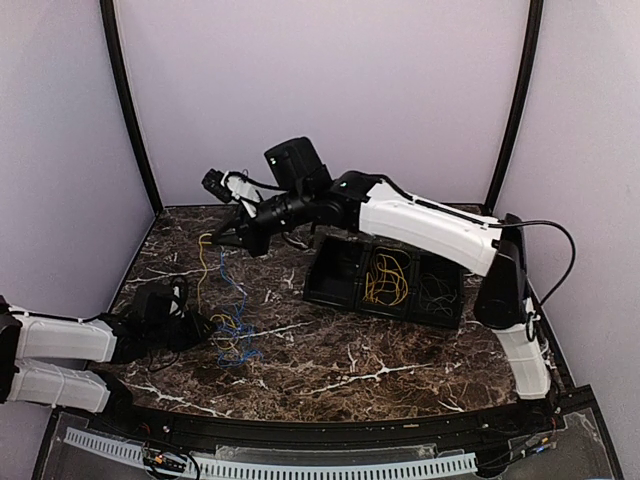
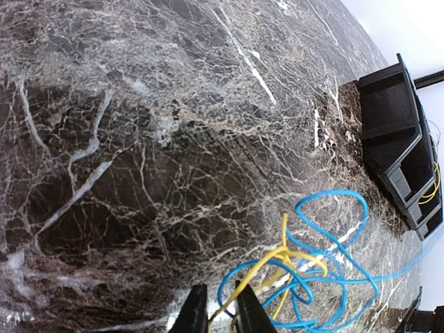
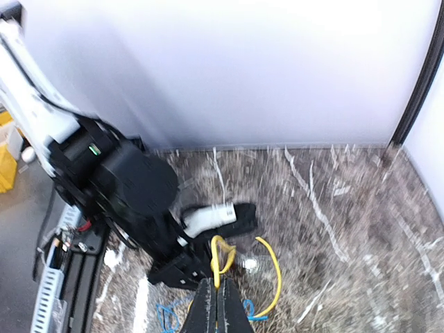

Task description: Untangle the cables

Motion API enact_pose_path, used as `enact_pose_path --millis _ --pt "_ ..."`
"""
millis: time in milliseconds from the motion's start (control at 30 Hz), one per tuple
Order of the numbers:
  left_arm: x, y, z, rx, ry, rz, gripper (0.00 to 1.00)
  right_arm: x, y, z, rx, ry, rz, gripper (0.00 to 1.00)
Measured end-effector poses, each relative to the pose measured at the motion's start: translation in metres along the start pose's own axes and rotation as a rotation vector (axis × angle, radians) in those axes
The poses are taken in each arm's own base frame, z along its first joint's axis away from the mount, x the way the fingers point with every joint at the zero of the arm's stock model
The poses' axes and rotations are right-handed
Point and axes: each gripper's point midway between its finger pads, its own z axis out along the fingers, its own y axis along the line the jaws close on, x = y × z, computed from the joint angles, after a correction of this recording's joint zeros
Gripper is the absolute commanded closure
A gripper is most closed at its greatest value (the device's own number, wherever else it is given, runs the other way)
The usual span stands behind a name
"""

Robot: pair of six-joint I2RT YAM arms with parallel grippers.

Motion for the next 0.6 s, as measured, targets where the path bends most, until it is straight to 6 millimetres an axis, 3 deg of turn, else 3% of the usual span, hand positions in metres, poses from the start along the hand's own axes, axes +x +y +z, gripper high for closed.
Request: enact_pose_path --millis 100,167,400,600 --pt "0.0 0.0 0.001 0.005 -0.006 0.008 0.97 -0.039 0.014 -0.034 0.007 -0.066 -0.045 1.0" --pt "-0.003 -0.003 0.0 0.017 -0.017 0.014 1.0 -0.048 0.019 -0.047 0.01 -0.078 -0.059 1.0" --pt "-0.011 -0.003 -0.007 0.015 -0.065 0.038 1.0 -0.034 0.024 -0.053 0.006 -0.028 -0.05 1.0" --pt "-0.021 -0.004 -0.018 0.006 -0.119 0.067 1.0 -0.034 0.026 -0.077 0.025 -0.019 -0.059 1.0"
